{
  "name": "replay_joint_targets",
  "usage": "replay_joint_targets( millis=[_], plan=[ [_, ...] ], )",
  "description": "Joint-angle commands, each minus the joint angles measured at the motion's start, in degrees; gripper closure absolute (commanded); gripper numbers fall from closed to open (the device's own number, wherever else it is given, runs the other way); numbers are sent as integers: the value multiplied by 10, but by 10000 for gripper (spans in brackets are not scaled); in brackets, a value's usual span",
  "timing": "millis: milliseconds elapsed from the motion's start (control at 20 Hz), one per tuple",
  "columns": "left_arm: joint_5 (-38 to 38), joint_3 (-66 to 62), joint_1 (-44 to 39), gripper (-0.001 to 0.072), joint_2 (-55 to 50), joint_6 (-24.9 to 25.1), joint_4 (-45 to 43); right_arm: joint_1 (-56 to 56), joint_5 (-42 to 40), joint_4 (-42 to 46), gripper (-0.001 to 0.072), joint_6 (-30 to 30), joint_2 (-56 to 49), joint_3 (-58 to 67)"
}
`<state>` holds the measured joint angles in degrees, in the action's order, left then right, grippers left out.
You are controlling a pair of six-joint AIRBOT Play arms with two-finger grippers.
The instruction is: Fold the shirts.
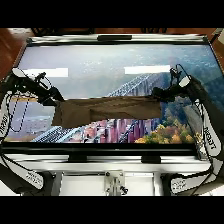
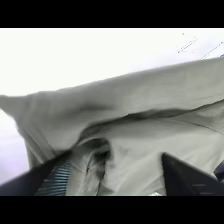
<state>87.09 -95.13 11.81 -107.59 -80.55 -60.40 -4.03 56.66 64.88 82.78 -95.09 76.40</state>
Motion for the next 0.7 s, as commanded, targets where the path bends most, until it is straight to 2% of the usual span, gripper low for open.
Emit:
replay_joint_targets(
  millis=[0,50,100,350,500,650],
  plan=[
    [47,-21,2,27,-9,-16,4,-19,82,52,164,-44,13,20],
    [61,-30,3,39,-5,-16,4,-34,95,78,158,-41,22,22],
    [64,-37,3,44,3,-16,4,-50,102,75,53,-32,24,21],
    [62,-41,0,44,51,-16,5,-83,111,-75,49,-32,-31,21],
    [62,-41,-3,43,77,-16,5,-59,114,-114,49,-31,-74,21],
    [62,-41,-8,44,92,-16,5,-30,120,-117,50,-38,-95,21]
  ],
)
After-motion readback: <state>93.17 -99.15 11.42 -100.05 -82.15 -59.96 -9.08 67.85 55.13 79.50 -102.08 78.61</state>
